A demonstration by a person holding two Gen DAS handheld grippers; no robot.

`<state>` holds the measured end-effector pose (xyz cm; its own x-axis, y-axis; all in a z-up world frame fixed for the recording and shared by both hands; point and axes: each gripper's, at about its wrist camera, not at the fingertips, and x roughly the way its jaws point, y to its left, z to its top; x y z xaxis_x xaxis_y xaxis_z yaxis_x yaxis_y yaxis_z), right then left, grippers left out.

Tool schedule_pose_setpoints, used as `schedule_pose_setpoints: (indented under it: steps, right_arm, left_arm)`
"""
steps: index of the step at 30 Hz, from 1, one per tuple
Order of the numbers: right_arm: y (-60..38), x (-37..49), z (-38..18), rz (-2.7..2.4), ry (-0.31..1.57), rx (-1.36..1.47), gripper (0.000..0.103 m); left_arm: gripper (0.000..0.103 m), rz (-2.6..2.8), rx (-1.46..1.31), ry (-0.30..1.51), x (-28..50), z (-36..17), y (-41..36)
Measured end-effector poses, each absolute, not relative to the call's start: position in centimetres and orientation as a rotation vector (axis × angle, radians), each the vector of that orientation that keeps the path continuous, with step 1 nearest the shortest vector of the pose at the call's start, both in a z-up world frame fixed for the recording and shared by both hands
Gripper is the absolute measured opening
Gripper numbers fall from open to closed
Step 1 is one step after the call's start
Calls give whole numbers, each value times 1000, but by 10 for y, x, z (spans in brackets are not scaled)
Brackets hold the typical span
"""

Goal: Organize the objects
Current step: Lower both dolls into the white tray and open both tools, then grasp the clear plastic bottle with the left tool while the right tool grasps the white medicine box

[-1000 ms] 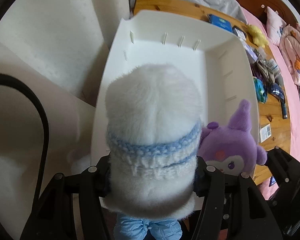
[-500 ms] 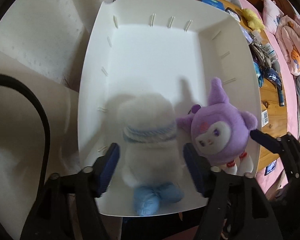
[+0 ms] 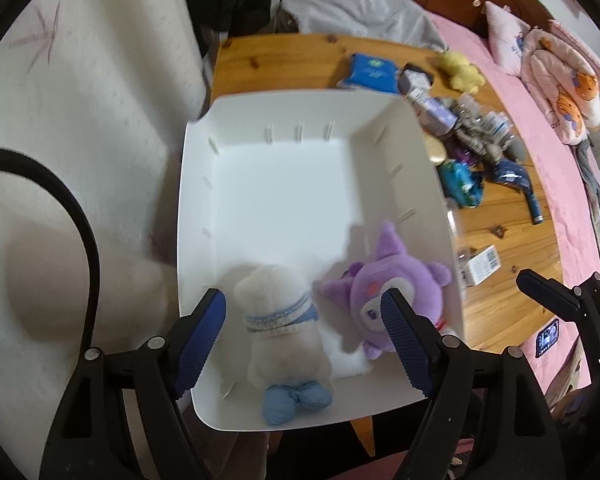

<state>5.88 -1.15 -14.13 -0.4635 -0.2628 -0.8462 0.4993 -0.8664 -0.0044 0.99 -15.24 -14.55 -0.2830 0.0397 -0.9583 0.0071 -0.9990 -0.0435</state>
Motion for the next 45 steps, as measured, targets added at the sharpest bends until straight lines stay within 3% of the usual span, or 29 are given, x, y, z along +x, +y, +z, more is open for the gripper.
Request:
schedule_pose_setpoints:
  steps: [28,36,45]
  right_arm:
    - [73,84,-54,-2647,449,1067,80]
    - [122,71,-64,-2536,482,995,80]
    - [172,50,-116,-2211,620,918,80]
  left_arm:
    - [87,2606,-1507,-71,8,-68,-98]
    - [87,2702,-1503,-97,-2,-62,-56]
    - [87,2753,-1693,-218,-23,-92,6]
